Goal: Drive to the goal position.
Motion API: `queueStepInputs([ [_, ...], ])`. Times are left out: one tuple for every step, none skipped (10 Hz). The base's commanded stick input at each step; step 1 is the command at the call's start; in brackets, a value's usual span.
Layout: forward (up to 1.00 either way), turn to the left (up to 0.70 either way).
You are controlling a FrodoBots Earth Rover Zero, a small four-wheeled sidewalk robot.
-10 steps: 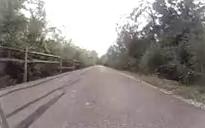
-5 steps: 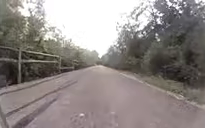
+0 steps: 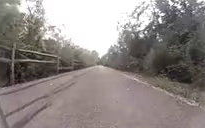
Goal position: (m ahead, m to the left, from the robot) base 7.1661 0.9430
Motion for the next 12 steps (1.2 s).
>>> queueStepInputs([
  [0.7, 0.0],
  [0.7, 0.0],
  [0.7, 0.15],
  [0.7, 0.19],
  [0.7, 0.06],
  [0.7, 0.01],
  [0.7, 0.0],
  [0.7, 0.0],
  [0.7, 0.0],
  [0.7, 0.0],
  [0.7, 0.0],
  [0.7, 0.0],
])
